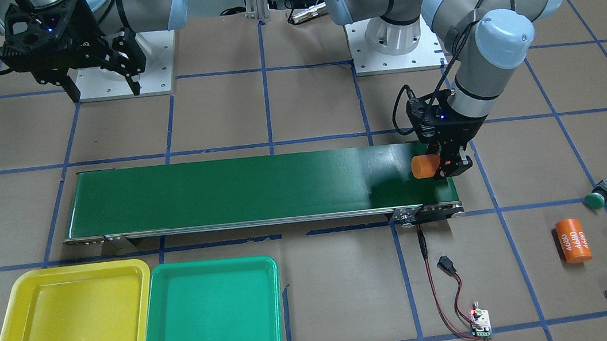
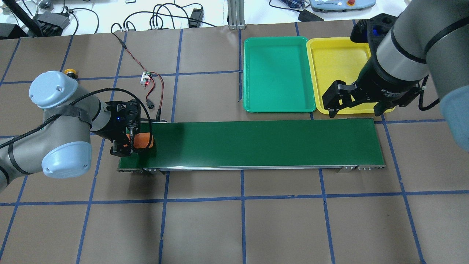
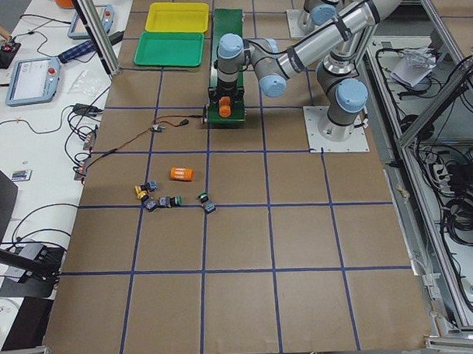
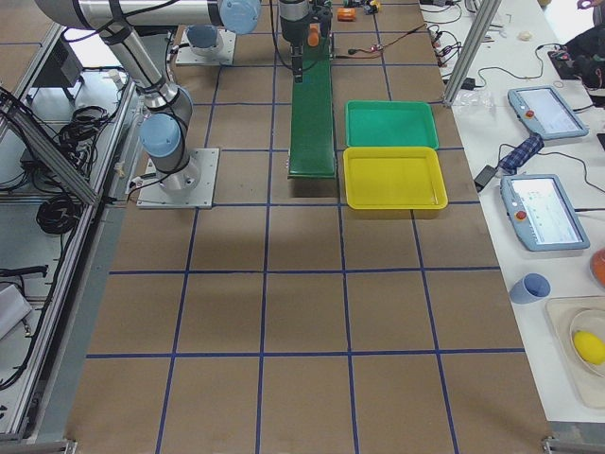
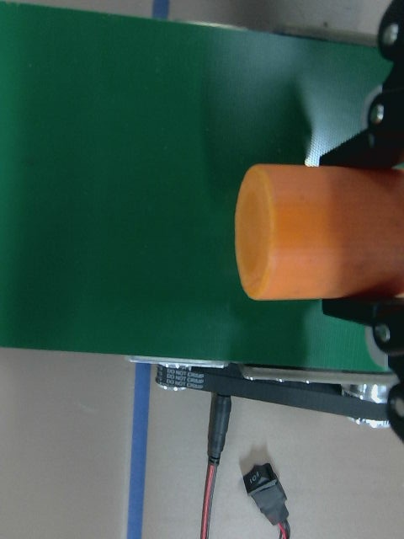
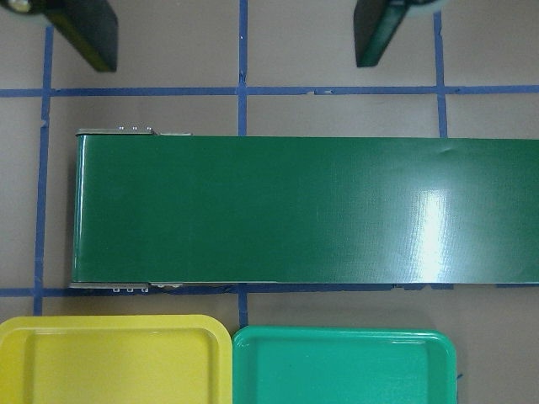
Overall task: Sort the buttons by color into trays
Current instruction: 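Carry the orange cylinder onto the conveyor belt and release it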
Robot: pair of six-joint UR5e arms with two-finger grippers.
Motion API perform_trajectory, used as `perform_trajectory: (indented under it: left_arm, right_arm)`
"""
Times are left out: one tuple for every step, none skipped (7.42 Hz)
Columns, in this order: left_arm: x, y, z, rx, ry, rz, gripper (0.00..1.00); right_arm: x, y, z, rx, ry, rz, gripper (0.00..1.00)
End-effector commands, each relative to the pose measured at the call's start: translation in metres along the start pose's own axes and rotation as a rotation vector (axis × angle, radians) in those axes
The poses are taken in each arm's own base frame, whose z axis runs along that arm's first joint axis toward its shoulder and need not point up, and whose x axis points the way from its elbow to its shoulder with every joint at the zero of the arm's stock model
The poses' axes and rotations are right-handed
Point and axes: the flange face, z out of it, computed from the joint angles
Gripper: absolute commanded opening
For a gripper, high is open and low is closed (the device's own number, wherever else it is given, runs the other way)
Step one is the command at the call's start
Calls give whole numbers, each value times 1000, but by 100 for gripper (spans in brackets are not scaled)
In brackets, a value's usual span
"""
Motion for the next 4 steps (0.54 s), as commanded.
perform_trajectory:
  left_arm:
    - [0, -4, -6, 2, -16, -12, 100]
    - [-13, -3, -27, 29, -60, -18, 100]
    - [-31, 3, -49, 62, -88, -36, 100]
    - [-45, 29, -69, 73, -33, -117, 100]
  right_arm:
    - [0, 1, 2, -9, -1, 4, 100]
    - [0, 1, 2, -11, -1, 4, 100]
    - [0, 1, 2, -12, -1, 7, 100]
    - [0, 1, 2, -14, -3, 7, 100]
